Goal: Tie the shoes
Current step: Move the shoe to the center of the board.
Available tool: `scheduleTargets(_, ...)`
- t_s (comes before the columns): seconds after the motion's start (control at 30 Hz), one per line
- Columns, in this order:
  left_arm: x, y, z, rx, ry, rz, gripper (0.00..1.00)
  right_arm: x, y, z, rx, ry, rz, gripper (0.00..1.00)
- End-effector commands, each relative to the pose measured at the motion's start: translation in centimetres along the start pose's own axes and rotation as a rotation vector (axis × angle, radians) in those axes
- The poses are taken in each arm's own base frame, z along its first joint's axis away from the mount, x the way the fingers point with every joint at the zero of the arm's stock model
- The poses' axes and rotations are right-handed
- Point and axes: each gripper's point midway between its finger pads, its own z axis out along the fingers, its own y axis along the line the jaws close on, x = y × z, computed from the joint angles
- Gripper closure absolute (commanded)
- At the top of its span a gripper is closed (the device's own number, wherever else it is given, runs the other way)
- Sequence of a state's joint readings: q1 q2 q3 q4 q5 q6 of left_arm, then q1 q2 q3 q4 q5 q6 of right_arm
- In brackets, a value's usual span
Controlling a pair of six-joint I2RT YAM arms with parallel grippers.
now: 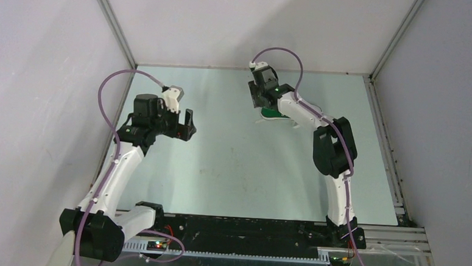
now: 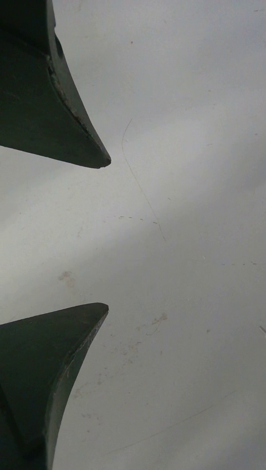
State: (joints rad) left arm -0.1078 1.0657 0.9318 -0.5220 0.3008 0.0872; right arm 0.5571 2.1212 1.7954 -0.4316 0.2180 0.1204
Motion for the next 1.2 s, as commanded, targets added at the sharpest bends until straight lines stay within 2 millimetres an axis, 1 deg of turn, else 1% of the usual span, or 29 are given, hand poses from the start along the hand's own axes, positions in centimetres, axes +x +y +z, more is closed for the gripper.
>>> scheduleTargets(0.0,-1.3,0.1,-0.6,0.005,-0.044,0.024,0.01,-1.7,-0.7,-0.5,0.071,-0.047,0.023,0.56)
scheduleTargets(0.1,-1.5,0.1,-0.5,0.009,-0.047,0.019,0.01,-0.8,-0.5,-0.3,0.061,-0.023,0.032,0.55)
scheduleTargets(0.27,-1.7,0.1,-0.4,0.014,-0.049,0.017,0.01,1.0,-0.3,0.9,0.057,0.025,0.032,0.54)
scheduleTargets(0.47,-1.5,0.1,-0.4,0.013,-0.042,0.024,0.01,1.9,-0.3,1.7,0.063,0.043,0.019,0.56)
scheduleTargets(0.63,-1.8,0.2,-0.1,0.015,-0.042,0.018,0.01,2.8,-0.5,1.7,0.066,0.061,0.007,0.59)
scheduleTargets(0.7,-1.8,0.1,0.1,0.02,-0.041,0.012,0.01,2.9,-0.7,1.8,0.068,0.056,-0.006,0.64)
scheduleTargets(0.73,-1.8,0.1,0.2,0.021,-0.041,0.007,0.01,2.7,-0.8,1.8,0.067,0.05,-0.022,0.7)
scheduleTargets(0.77,-1.8,0.1,0.2,0.024,-0.041,0.005,0.01,2.9,-0.9,1.9,0.068,0.05,-0.034,0.73)
scheduleTargets(0.8,-1.8,0.1,0.3,0.026,-0.041,0.0,0.01,2.8,-1.0,1.9,0.068,0.043,-0.061,0.8)
scheduleTargets(0.83,-1.8,0.0,0.3,0.031,-0.041,0.0,0.01,3.0,-1.2,1.7,0.078,0.044,-0.075,0.86)
scheduleTargets(0.87,-1.7,0.0,0.4,0.034,-0.038,-0.002,0.01,2.9,-1.5,1.6,0.079,0.038,-0.104,0.97)
scheduleTargets(0.9,-1.6,-0.1,0.5,0.039,-0.036,-0.004,0.01,2.9,-1.6,1.2,0.072,0.037,-0.117,0.99)
scheduleTargets(0.93,-1.6,-0.2,0.5,0.042,-0.034,-0.005,0.01,2.8,-1.4,0.8,0.045,0.036,-0.153,1.0)
scheduleTargets(1.0,-1.6,-0.2,0.6,0.044,-0.034,-0.006,0.01,2.2,-0.8,-0.9,-0.02,0.014,-0.193,1.0)
scheduleTargets(1.03,-1.5,-0.2,0.6,0.045,-0.034,-0.006,0.01,1.8,-0.7,-2.6,-0.049,-0.006,-0.202,1.0)
scheduleTargets(1.07,-1.4,-0.3,0.7,0.053,-0.032,-0.005,0.01,1.4,0.2,-3.6,-0.113,-0.028,-0.227,1.0)
scheduleTargets(1.1,-1.2,-0.5,0.8,0.064,-0.025,0.003,0.0,1.3,0.2,-5.7,-0.145,-0.054,-0.239,1.0)
scheduleTargets(1.13,-1.0,-1.1,0.8,0.107,-0.023,0.016,0.0,1.4,1.0,-7.9,-0.22,-0.086,-0.275,1.0)
scheduleTargets(1.17,-0.5,-1.7,0.9,0.141,-0.004,0.056,0.0,1.4,1.4,-9.1,-0.259,-0.106,-0.297,1.0)
